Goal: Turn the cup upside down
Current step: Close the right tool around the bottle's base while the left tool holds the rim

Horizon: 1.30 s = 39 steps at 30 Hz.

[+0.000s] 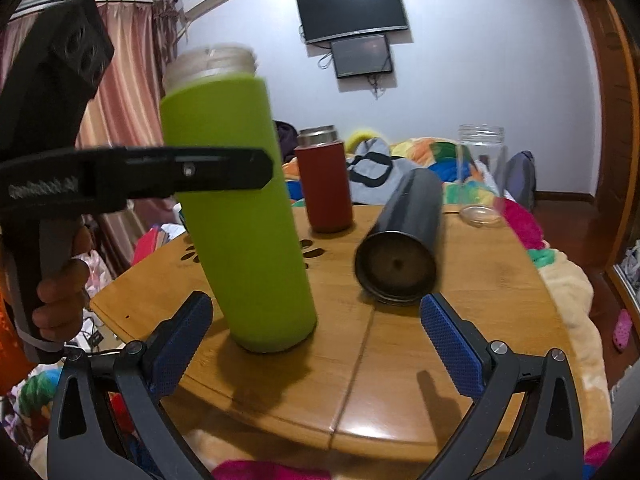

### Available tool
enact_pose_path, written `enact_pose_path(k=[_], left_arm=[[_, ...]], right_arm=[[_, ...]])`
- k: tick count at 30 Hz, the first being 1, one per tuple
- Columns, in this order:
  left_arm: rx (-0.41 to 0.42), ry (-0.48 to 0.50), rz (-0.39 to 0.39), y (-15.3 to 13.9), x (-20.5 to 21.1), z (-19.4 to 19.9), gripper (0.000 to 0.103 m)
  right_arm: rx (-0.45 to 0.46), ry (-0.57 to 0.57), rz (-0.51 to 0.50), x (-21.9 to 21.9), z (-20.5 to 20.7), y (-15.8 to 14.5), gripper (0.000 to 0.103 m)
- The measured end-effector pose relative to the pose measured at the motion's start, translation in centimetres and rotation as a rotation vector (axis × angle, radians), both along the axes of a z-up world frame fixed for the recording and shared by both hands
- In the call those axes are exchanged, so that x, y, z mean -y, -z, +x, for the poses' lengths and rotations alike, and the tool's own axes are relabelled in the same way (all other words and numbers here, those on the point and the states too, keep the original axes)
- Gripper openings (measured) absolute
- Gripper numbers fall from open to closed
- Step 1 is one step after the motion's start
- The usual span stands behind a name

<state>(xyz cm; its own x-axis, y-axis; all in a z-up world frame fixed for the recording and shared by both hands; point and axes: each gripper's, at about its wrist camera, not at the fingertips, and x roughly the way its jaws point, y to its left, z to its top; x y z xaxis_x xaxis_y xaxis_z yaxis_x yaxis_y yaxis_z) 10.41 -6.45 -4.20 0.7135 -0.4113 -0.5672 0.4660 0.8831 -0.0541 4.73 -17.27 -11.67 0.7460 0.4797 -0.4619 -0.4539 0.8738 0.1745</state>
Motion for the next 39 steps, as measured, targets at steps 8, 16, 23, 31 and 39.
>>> enact_pose_path(k=[8, 16, 23, 31, 39], left_arm=[[-0.031, 0.012, -0.014, -0.2, -0.7, 0.5, 0.062], [-0.004, 0.013, -0.081, -1.2, -2.6, -0.9, 0.062], [0.035, 0.020, -0.132, -1.6, -4.6, -3.2, 0.062], [-0.011, 0.032, -0.149, -1.0, -3.3, -0.6, 0.063], [-0.016, 0.025, -0.215, -1.1, -4.4, -0.2, 0.062]], right_arm=[[0.042, -0.114, -0.002, -2.9, 0.9, 0.5, 0.102], [0.020, -0.150, -0.012, -5.0, 1.9, 1.5, 0.081], [-0.021, -0.161, -0.035, -6.2, 2.8, 2.4, 0.076], [0.001, -0.141, -0.043, -6.3, 2.5, 2.4, 0.064], [0.013, -0.166, -0.090, -5.8, 1.7, 1.5, 0.064]])
